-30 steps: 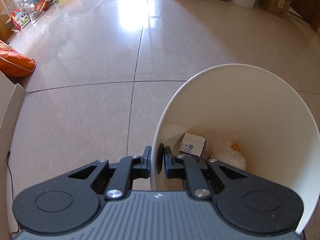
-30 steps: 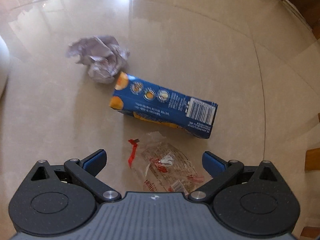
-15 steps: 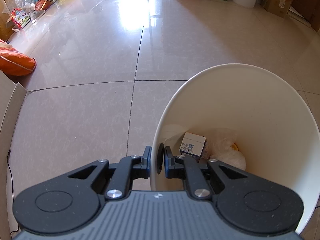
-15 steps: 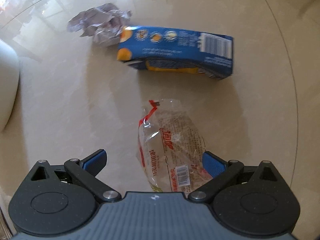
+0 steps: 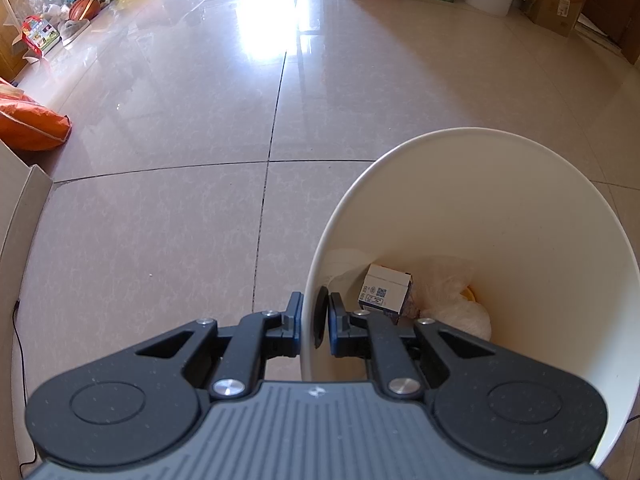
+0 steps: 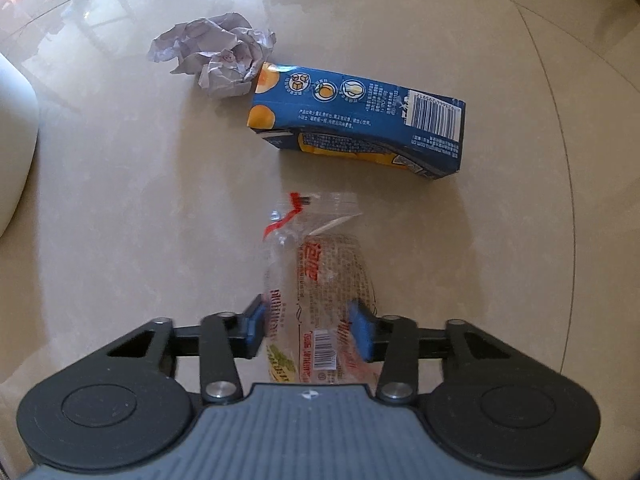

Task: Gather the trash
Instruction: 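Grasp the clear snack bag with red strip using the right gripper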

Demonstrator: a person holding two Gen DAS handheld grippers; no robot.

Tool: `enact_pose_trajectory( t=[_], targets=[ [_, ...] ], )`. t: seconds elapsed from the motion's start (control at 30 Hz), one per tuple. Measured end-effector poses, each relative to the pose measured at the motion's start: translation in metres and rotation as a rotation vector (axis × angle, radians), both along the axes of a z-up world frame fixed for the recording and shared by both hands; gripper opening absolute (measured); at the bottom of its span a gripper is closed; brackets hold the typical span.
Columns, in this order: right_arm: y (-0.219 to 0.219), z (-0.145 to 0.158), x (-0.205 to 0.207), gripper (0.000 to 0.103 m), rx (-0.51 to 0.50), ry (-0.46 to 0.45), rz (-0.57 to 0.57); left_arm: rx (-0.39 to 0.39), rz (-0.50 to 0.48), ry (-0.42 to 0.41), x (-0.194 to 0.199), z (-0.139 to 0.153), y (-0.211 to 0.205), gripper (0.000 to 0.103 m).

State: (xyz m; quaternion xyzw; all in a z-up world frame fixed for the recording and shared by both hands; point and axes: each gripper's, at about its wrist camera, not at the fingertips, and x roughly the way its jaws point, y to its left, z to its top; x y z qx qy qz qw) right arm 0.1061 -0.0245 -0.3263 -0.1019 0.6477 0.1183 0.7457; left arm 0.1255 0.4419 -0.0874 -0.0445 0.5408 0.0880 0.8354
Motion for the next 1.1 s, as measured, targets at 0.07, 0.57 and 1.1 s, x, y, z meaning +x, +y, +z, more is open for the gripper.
enact_pose_trajectory(
  t=[0.07,0.57,1.1],
  targets=[
    [0.002,0.003,-0.004,0.036,-0.008,-0.004,-0.003,0.001,-0.001,0.0,0.0,0.0,0.0,0.01],
    [0.014,0.062,-0.028,0.029,0.06,-0.074,0.045,0.004,-0.006,0.0,0.001,-0.001,-0.001,0.01],
    [0.019,-0.004,-0.017,0.089,-0.01,-0.057,-0.039,0.002,-0.005,0.001,0.001,-0.001,0.0,0.01]
  ],
)
